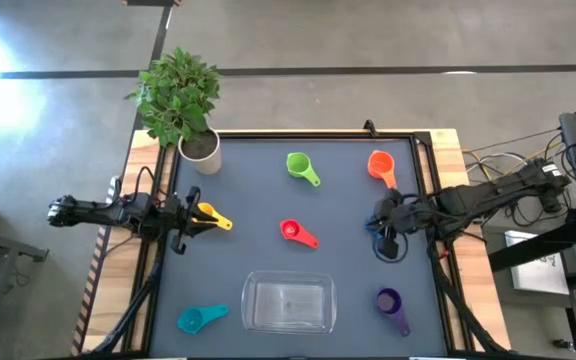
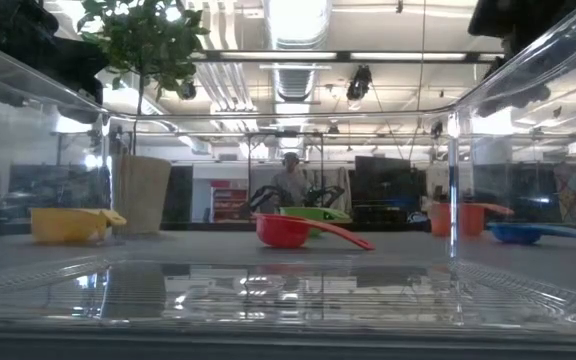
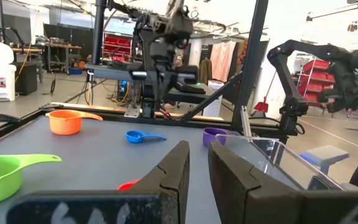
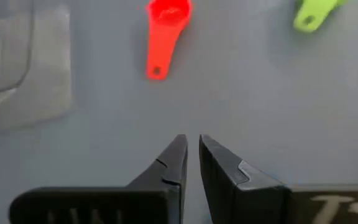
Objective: Nest measuring cups in basket
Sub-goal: Stack the green measuring cup on top of the orange measuring cup
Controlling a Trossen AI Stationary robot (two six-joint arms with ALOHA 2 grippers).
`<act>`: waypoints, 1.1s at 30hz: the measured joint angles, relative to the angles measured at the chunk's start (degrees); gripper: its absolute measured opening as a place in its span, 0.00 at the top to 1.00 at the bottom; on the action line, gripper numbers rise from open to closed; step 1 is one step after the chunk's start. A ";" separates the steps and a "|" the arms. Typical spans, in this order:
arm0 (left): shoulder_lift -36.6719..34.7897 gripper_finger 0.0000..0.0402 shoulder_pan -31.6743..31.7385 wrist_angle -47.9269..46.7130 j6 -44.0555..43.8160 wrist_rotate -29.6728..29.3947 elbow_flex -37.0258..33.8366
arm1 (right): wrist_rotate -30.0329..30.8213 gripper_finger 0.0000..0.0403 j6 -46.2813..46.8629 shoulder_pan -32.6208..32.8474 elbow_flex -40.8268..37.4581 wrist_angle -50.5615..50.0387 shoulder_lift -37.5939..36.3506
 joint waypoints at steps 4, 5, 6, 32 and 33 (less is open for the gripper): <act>0.00 0.90 0.00 0.01 0.01 0.02 0.00 | -1.23 0.92 2.23 3.57 0.75 -2.05 3.72; 0.00 0.90 0.00 0.03 -0.02 -0.01 0.00 | -1.17 0.92 2.21 4.26 1.25 -2.05 4.30; -0.02 0.90 0.00 0.01 0.00 0.02 0.00 | -0.97 0.92 2.10 4.75 1.91 -1.97 4.95; 0.00 0.90 0.00 0.01 -0.01 -0.01 0.00 | -3.97 0.48 -30.08 -22.71 21.06 2.26 26.73; 0.00 0.90 0.00 0.01 -0.01 0.00 0.00 | -5.41 0.48 -30.32 -24.92 21.19 4.29 27.49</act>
